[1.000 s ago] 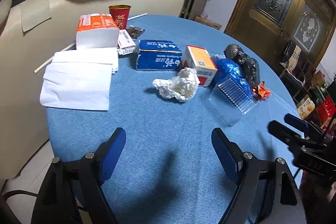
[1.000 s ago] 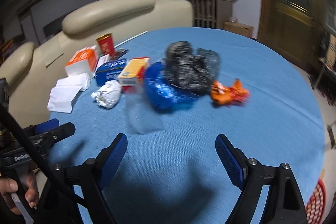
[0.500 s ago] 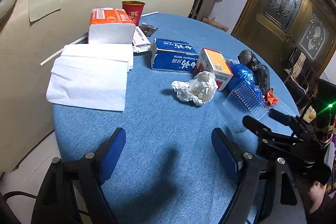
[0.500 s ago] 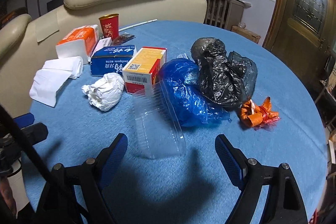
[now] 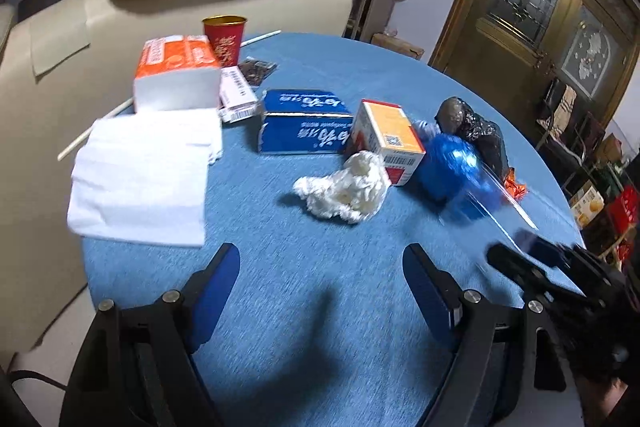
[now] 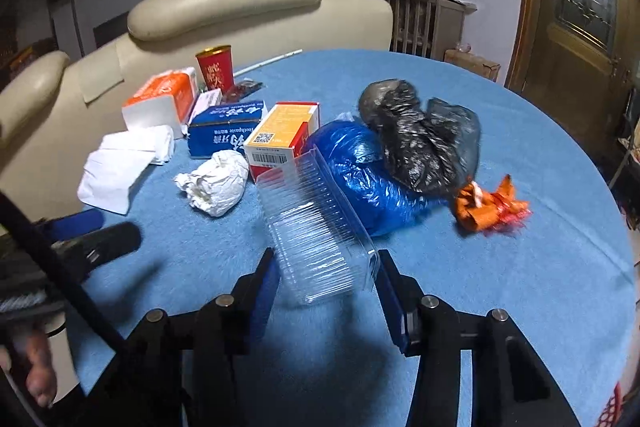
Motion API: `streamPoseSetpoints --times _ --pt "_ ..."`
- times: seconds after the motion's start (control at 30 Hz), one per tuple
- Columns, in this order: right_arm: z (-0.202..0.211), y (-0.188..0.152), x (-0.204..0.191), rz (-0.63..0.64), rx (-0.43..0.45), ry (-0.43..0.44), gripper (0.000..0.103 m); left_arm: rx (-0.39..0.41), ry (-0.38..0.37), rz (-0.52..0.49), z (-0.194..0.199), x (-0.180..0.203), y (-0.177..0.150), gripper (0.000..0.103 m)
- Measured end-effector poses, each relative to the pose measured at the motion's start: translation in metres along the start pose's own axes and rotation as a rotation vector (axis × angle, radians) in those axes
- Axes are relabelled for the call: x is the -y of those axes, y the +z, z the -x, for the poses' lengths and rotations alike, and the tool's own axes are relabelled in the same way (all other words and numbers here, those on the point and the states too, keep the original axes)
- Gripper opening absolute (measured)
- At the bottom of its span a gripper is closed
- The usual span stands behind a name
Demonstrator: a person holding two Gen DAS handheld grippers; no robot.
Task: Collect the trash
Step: 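Grasp the clear plastic box with the right tool while the left tool grasps the white tissue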
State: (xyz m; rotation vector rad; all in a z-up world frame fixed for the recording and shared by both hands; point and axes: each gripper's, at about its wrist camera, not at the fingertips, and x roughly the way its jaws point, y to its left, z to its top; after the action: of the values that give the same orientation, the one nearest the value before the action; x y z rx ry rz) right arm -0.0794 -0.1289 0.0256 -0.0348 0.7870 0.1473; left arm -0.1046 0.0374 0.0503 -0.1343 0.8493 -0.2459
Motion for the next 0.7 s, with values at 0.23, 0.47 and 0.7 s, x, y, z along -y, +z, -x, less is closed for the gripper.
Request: streamPoseSetpoints --times 0.23,0.47,0.7 --pt "0.037 -0.034 0.024 -0.102 0.007 0.024 0.051 -0.011 0.013 -0.061 -0.032 0.022 0.022 0.084" --pt "0.059 -0.056 0.044 -0.192 0.008 0.041 0.051 -0.063 0.049 -0.056 -0.073 0.027 0.038 0.084" --pt "0.068 -0.065 0.058 -0.250 0.016 0.035 0.051 -0.084 0.078 -0.068 -0.089 0.026 0.037 0.055"
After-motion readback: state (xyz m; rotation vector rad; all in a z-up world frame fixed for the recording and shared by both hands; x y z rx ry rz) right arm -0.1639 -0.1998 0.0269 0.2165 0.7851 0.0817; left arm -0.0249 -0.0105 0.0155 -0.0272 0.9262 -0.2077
